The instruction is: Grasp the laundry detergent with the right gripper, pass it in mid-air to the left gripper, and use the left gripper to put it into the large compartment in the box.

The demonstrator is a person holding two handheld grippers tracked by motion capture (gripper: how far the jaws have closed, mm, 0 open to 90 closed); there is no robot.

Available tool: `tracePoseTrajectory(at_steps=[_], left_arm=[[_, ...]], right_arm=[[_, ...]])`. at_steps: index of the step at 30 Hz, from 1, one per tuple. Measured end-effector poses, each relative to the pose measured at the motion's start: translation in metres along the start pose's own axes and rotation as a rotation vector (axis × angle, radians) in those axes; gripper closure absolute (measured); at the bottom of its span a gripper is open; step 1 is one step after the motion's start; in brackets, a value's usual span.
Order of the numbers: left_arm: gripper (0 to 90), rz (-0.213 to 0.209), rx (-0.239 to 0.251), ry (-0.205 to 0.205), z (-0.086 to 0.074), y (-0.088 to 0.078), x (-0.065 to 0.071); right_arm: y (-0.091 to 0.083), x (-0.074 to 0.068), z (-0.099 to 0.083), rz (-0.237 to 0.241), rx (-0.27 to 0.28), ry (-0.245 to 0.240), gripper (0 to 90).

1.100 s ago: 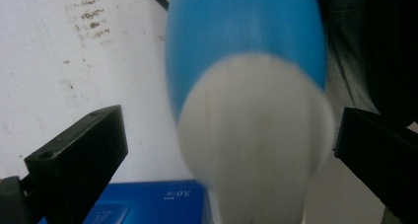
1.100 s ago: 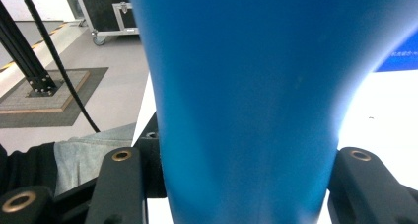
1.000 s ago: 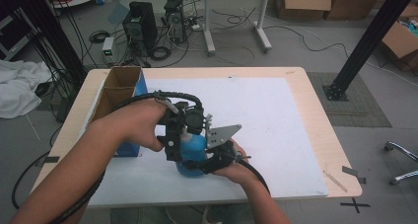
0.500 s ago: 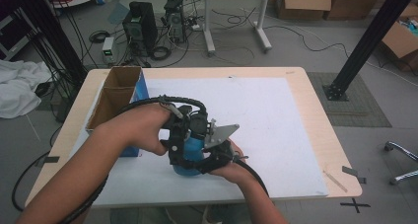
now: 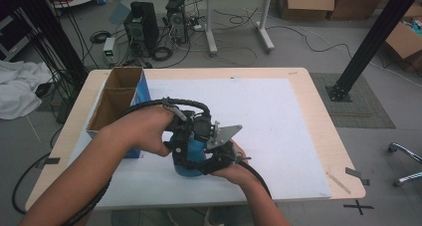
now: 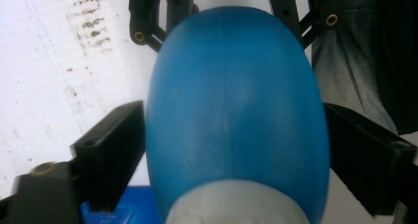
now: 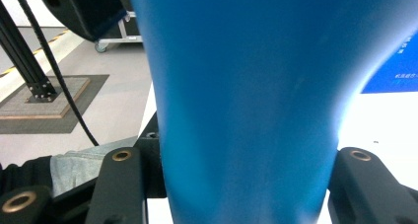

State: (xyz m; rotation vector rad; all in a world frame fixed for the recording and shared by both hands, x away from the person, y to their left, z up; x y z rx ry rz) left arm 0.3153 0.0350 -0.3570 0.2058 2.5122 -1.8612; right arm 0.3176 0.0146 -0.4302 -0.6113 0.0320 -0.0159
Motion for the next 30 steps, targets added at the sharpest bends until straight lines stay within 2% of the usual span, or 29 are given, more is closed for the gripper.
tracePoseTrajectory(at_steps=[2,5,8,11,18,30], left_arm=[[15.9,0.001,-0.002,-0.008,-0.0011,0.0002,-0.0006],[16.1,-0.001,-0.007,-0.017,-0.0026,0.0003,-0.0005],[17.9,0.019,-0.002,-0.022,-0.0029,0.0005,-0.0029],[23.0,0.016,-0.004,-0.025,-0.0036,-0.0014,-0.0023],[24.4,0.019,0.012,-0.027,-0.0014,-0.0054,-0.0022],[33.8,0.018,-0.017,-0.036,-0.0034,-0.0021,-0.0025]], right_arm=[[0.0008,-0.0005,0.0021,-0.005,0.005,-0.015,45.1],[0.0009,-0.0013,0.0023,-0.002,0.003,-0.012,45.2],[0.0003,-0.0004,0.0017,0.0,0.006,-0.005,45.2],[-0.0007,-0.0004,0.0011,0.0,0.004,0.006,45.2],[-0.001,-0.0008,0.0015,0.004,0.006,0.009,45.2],[-0.0003,0.0006,0.003,0.004,0.01,0.012,45.2]])
Point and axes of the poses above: each handheld gripper's, and its own axes: y roughly forward along the jaws, z roughly out of its top, x roughly to its right, the point moved 10 cm from there along y, roughly forward along the jaws, and after that the axes turned 14 degrees about -x, right-handed, at the moved point
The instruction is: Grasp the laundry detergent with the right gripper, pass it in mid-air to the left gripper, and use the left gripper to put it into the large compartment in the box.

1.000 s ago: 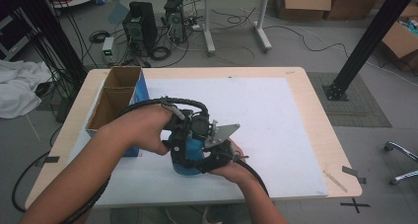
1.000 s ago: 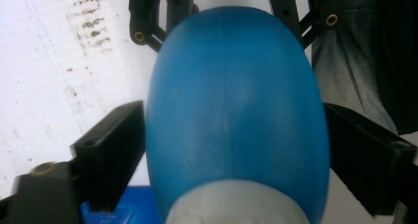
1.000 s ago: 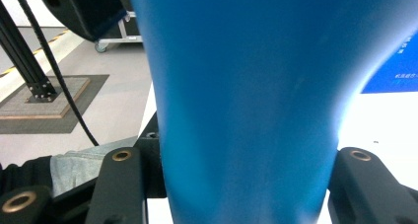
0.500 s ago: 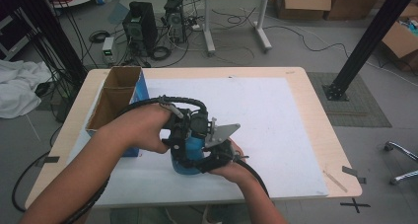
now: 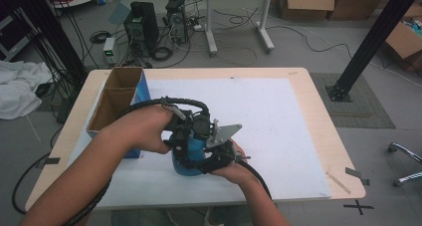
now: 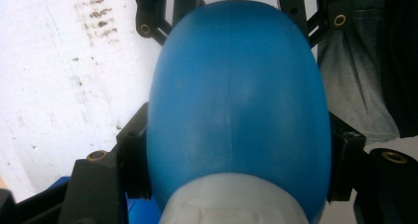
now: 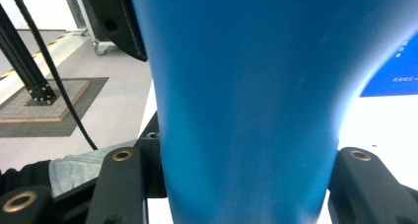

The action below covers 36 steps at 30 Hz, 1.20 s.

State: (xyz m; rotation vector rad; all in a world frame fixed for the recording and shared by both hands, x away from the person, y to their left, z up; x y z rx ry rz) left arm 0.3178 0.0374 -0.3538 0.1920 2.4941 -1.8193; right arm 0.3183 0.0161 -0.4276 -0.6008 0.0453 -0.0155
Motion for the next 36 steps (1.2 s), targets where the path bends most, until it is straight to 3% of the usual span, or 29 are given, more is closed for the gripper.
tracePoseTrajectory(at_steps=[11,16,36], left_arm=[[35.6,-0.003,-0.007,-0.008,0.0001,0.0039,-0.0009],[37.9,-0.03,-0.014,-0.019,-0.0007,0.0028,0.0003],[38.5,-0.019,-0.034,-0.026,0.0036,-0.0039,-0.0014]], right_arm=[[0.0029,0.0012,-0.0018,-0.001,-0.013,0.0,45.3],[0.004,0.0015,-0.0021,-0.015,-0.021,-0.014,45.2],[-0.0023,0.0027,-0.0007,-0.027,0.007,-0.019,43.8]])
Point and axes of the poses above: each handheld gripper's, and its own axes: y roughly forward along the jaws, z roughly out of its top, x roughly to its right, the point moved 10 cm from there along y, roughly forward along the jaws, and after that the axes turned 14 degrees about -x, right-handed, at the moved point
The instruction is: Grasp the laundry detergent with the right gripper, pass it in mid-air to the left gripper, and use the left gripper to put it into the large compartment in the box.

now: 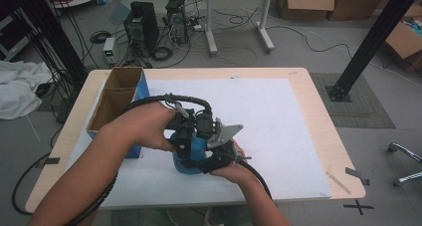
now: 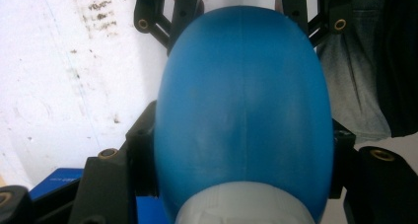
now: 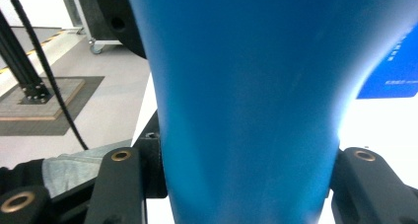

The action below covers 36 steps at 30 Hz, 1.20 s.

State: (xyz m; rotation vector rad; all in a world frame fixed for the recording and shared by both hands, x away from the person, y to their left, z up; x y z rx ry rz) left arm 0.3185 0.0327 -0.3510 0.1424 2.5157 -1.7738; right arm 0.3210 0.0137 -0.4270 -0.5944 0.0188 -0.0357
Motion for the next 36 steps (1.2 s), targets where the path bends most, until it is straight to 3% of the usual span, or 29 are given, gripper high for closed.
tracePoseTrajectory(at_steps=[11,14,24,32,36], left_arm=[[38.5,0.005,-0.005,0.002,0.003,-0.003,-0.001],[38.5,0.006,-0.016,0.0,0.003,0.0,-0.002],[38.5,0.003,-0.011,-0.015,-0.001,-0.001,-0.004],[38.5,-0.012,-0.003,-0.03,-0.01,-0.005,-0.006],[38.4,-0.021,-0.004,-0.045,-0.016,-0.007,-0.007]], right_arm=[[-0.004,0.001,0.0,0.009,0.027,0.004,42.5],[-0.008,0.0,0.003,0.02,0.058,0.002,41.0],[-0.008,0.001,0.003,0.024,0.052,0.011,34.4],[-0.011,0.002,0.002,0.016,0.045,0.021,24.1],[-0.017,0.006,-0.002,-0.012,0.027,0.031,19.7]])
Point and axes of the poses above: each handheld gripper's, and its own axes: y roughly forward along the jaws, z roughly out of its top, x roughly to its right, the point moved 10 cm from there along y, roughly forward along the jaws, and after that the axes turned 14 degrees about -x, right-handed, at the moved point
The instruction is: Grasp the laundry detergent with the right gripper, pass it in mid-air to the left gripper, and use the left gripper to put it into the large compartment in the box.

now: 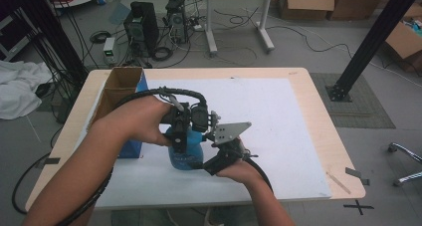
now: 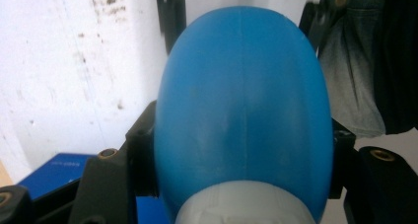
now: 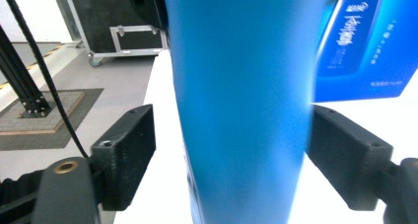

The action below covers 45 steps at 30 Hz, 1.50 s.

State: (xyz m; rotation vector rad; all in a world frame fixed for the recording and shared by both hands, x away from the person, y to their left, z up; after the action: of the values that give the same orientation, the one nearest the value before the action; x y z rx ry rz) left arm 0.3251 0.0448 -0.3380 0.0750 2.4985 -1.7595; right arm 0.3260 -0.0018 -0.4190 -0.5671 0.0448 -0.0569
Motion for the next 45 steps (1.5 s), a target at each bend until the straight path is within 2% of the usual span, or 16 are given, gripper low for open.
tracePoseTrajectory(at_steps=[12,23,25,26,27,28,29,31,32,33,34,35,39,40,42,45], left_arm=[[38.4,-0.025,-0.033,-0.077,-0.029,-0.018,-0.014],[38.3,-0.068,-0.012,-0.202,-0.066,-0.043,-0.041],[38.3,-0.107,-0.008,-0.267,-0.079,-0.051,-0.048],[38.3,-0.107,-0.008,-0.267,-0.079,-0.051,-0.048],[38.3,-0.134,-0.016,-0.323,-0.09,-0.057,-0.052],[38.3,-0.134,-0.016,-0.323,-0.09,-0.057,-0.052],[38.3,-0.164,-0.027,-0.388,-0.101,-0.064,-0.057],[38.3,-0.19,-0.033,-0.444,-0.111,-0.07,-0.061],[38.3,-0.19,-0.033,-0.444,-0.111,-0.07,-0.061],[38.3,-0.22,-0.038,-0.504,-0.12,-0.075,-0.065],[38.3,-0.22,-0.038,-0.504,-0.12,-0.075,-0.065],[38.3,-0.244,-0.04,-0.549,-0.127,-0.079,-0.069],[38.3,-0.308,-0.008,-0.719,-0.147,-0.09,-0.08],[38.4,-0.308,-0.008,-0.719,-0.147,-0.09,-0.08],[38.4,-0.329,0.017,-0.818,-0.154,-0.095,-0.085],[38.4,-0.369,0.016,-0.904,-0.165,-0.1,-0.088]], right_arm=[[-0.025,0.01,-0.004,-0.041,-0.029,0.034,7.2],[-0.058,0.015,-0.008,-0.084,-0.205,0.026,0.0],[-0.069,0.017,-0.013,-0.085,-0.284,0.021,0.0],[-0.069,0.017,-0.013,-0.085,-0.284,0.021,0.0],[-0.077,0.019,-0.018,-0.088,-0.346,0.014,0.0],[-0.077,0.019,-0.018,-0.088,-0.346,0.014,0.0],[-0.086,0.021,-0.023,-0.09,-0.407,0.012,0.0],[-0.095,0.024,-0.029,-0.099,-0.472,0.013,0.0],[-0.095,0.024,-0.029,-0.099,-0.472,0.013,0.0],[-0.104,0.027,-0.036,-0.104,-0.547,0.014,0.0],[-0.104,0.027,-0.036,-0.104,-0.547,0.014,0.0],[-0.111,0.029,-0.042,-0.101,-0.612,0.019,0.0],[-0.121,0.032,-0.045,-0.111,-0.682,0.016,0.0],[-0.121,0.032,-0.045,-0.111,-0.682,0.016,0.0],[-0.128,0.033,-0.045,-0.119,-0.717,0.009,0.0],[-0.135,0.036,-0.048,-0.119,-0.773,0.007,0.0]])
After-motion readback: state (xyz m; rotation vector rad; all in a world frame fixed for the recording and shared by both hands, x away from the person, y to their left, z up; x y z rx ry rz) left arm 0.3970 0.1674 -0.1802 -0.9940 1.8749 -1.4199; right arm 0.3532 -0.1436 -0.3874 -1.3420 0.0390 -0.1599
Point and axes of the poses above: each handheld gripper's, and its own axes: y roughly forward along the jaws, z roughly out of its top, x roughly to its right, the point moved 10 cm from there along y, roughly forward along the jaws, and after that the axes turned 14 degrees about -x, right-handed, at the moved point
